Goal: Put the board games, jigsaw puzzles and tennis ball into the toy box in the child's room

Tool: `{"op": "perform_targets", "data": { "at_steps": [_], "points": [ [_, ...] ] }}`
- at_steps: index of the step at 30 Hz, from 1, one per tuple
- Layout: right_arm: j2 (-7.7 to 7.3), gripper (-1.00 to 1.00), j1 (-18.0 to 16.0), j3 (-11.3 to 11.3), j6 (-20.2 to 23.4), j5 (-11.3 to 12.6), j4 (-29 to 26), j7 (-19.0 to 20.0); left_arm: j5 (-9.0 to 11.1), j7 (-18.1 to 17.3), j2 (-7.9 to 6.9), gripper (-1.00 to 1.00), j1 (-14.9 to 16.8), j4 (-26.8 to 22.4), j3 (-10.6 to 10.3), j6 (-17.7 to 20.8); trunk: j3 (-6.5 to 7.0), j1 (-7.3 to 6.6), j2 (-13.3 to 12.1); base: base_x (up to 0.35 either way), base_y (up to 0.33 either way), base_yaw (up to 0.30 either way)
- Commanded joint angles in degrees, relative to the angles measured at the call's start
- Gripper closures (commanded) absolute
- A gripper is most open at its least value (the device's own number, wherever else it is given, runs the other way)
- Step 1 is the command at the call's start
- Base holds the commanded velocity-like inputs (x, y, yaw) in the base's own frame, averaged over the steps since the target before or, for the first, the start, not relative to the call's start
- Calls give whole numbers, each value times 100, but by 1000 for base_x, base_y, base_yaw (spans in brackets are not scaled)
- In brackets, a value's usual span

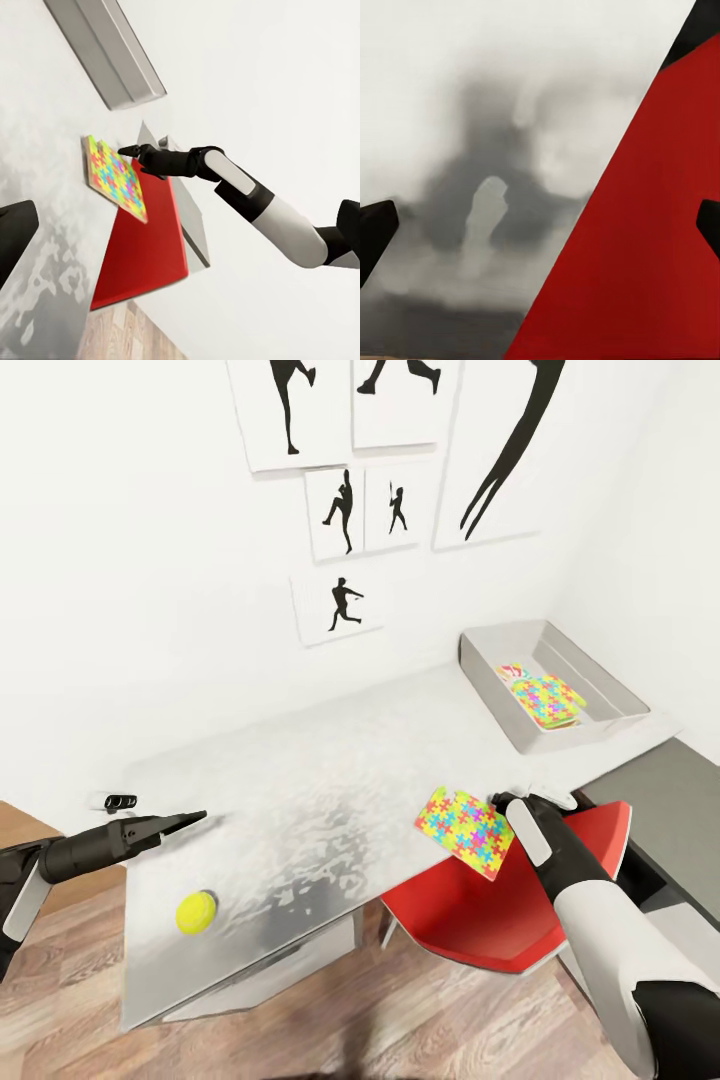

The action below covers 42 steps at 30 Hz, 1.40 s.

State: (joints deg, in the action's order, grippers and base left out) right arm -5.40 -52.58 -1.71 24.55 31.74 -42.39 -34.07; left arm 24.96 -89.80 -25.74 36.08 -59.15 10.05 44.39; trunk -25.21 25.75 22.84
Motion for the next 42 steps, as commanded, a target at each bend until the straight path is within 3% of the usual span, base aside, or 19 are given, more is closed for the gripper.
{"op": "perform_targets", "data": {
  "at_steps": [1,42],
  "points": [
    [0,-100,1,-22,15,157,126,-30,0,-20,-1,-100,4,0,-3,61,-10,4,8,-51,13,0],
    [4,-100,1,-57,15,157,126,-30,8,-20,-10,-100,4,0,6,61,-10,4,8,-40,53,0]
  ]
}}
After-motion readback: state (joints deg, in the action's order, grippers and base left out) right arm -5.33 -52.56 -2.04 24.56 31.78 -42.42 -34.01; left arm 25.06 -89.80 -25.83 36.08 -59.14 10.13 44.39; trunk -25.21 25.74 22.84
